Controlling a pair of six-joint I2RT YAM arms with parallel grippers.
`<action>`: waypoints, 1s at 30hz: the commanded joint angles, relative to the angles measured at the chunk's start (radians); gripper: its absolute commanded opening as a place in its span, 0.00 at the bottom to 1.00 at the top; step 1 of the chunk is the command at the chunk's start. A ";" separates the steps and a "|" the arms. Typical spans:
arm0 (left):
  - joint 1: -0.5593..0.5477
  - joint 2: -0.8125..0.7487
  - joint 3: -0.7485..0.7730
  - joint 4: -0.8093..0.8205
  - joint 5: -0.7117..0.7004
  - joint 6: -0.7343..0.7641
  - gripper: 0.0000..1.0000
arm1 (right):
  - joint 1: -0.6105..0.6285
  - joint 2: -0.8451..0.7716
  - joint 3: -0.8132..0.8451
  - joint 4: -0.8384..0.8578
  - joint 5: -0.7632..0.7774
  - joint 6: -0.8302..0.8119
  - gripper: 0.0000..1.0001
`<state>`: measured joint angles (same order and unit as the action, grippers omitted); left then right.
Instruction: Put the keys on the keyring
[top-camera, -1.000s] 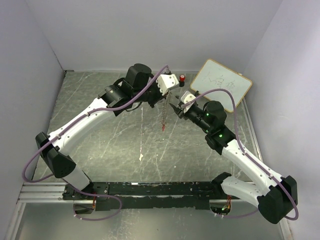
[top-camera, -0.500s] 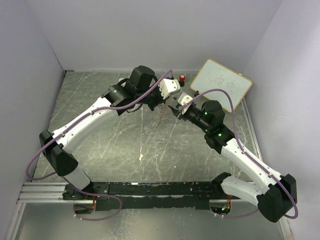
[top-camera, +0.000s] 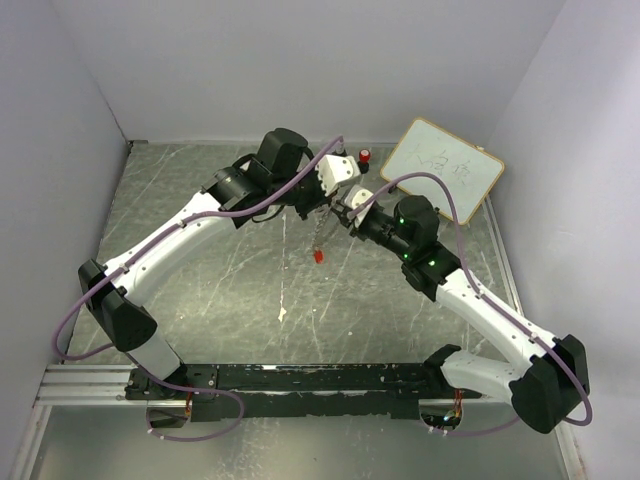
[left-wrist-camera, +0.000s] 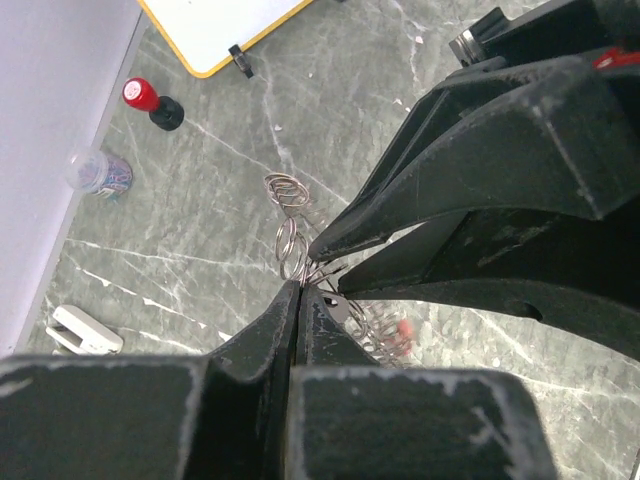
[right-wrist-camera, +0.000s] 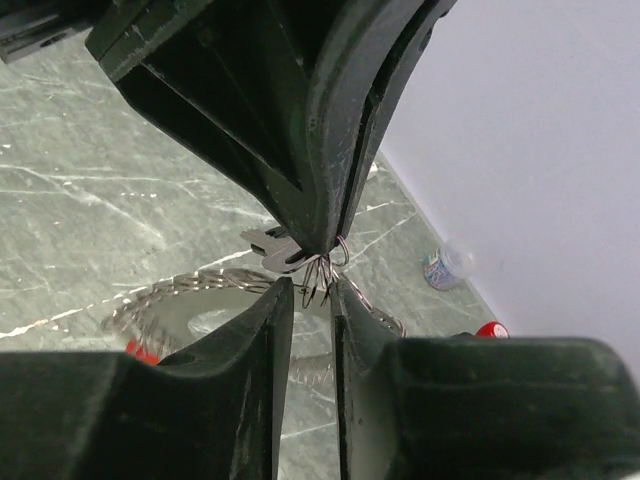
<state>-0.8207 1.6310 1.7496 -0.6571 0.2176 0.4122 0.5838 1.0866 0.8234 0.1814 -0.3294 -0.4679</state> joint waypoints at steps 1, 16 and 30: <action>-0.004 0.002 0.043 -0.002 0.051 0.025 0.07 | 0.005 0.015 0.043 -0.011 0.011 0.006 0.21; -0.004 0.017 0.049 -0.019 0.044 0.021 0.07 | 0.019 -0.031 0.015 0.050 0.046 0.026 0.00; -0.002 -0.079 -0.067 0.172 -0.022 -0.066 0.07 | 0.002 -0.161 -0.276 0.633 0.166 0.365 0.00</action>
<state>-0.8265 1.6154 1.7241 -0.6003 0.2337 0.3851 0.5953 0.9657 0.6033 0.5312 -0.2123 -0.2344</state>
